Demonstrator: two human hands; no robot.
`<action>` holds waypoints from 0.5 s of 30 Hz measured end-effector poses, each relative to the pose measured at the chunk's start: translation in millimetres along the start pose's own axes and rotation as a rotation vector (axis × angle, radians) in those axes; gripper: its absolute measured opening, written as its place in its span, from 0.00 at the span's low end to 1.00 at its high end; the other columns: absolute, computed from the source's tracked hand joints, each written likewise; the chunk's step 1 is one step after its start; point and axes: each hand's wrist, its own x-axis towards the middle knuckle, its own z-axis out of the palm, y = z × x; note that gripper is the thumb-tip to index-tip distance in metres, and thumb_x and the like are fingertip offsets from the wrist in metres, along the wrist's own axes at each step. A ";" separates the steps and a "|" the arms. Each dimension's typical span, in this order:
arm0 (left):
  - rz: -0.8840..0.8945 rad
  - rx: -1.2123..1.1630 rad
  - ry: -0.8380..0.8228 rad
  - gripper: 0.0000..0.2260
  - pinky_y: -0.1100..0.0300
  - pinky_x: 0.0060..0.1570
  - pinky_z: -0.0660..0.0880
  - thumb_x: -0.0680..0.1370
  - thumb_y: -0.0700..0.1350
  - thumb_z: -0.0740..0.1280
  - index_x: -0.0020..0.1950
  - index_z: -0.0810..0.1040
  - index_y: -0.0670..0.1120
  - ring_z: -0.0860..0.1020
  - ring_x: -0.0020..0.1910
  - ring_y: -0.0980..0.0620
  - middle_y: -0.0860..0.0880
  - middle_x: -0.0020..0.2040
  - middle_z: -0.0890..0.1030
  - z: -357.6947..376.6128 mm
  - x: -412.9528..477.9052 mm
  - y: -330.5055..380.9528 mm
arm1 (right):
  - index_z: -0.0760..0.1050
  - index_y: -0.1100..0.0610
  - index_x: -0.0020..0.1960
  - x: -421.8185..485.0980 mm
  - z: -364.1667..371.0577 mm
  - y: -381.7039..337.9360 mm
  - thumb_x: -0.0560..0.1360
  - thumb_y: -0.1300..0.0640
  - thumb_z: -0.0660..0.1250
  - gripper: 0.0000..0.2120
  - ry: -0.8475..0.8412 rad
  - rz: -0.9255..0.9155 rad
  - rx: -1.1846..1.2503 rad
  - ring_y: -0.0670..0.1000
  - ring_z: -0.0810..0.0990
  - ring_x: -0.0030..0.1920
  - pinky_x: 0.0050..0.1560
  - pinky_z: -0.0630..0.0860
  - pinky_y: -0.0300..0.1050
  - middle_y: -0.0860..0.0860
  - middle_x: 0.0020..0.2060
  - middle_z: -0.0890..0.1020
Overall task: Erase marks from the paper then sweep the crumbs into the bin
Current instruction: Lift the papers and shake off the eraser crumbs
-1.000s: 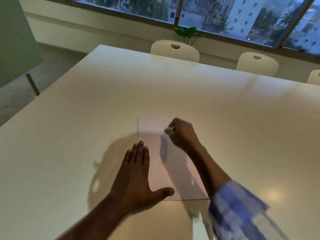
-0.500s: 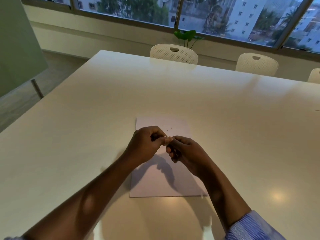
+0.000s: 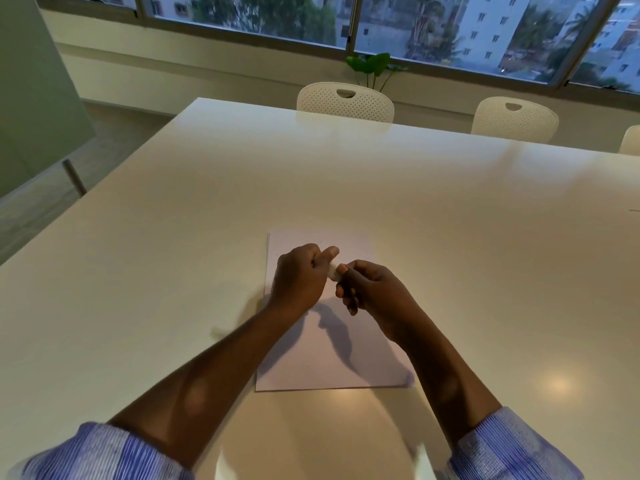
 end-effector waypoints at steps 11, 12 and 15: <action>-0.195 -0.355 -0.389 0.05 0.60 0.30 0.78 0.82 0.42 0.68 0.51 0.80 0.41 0.80 0.30 0.52 0.45 0.35 0.83 -17.4 8.7 -12.0 | 0.77 0.56 0.52 0.8 -6.5 4.7 0.78 0.55 0.70 0.06 0.105 -0.244 -0.390 0.50 0.84 0.37 0.40 0.82 0.43 0.52 0.39 0.85; -0.227 -0.415 -0.395 0.05 0.60 0.29 0.77 0.82 0.41 0.67 0.51 0.80 0.39 0.79 0.29 0.52 0.45 0.34 0.83 -18.1 9.4 -12.1 | 0.77 0.56 0.52 0.4 -7.6 4.5 0.78 0.56 0.70 0.06 0.094 -0.241 -0.341 0.50 0.84 0.38 0.40 0.83 0.43 0.53 0.40 0.85; -0.237 -0.284 -0.299 0.12 0.61 0.25 0.71 0.84 0.45 0.64 0.45 0.81 0.41 0.75 0.23 0.54 0.46 0.28 0.82 -15.2 12.9 -14.0 | 0.78 0.56 0.53 -1.0 -13.6 8.7 0.78 0.55 0.70 0.06 0.151 -0.221 -0.315 0.49 0.85 0.39 0.40 0.82 0.42 0.51 0.40 0.86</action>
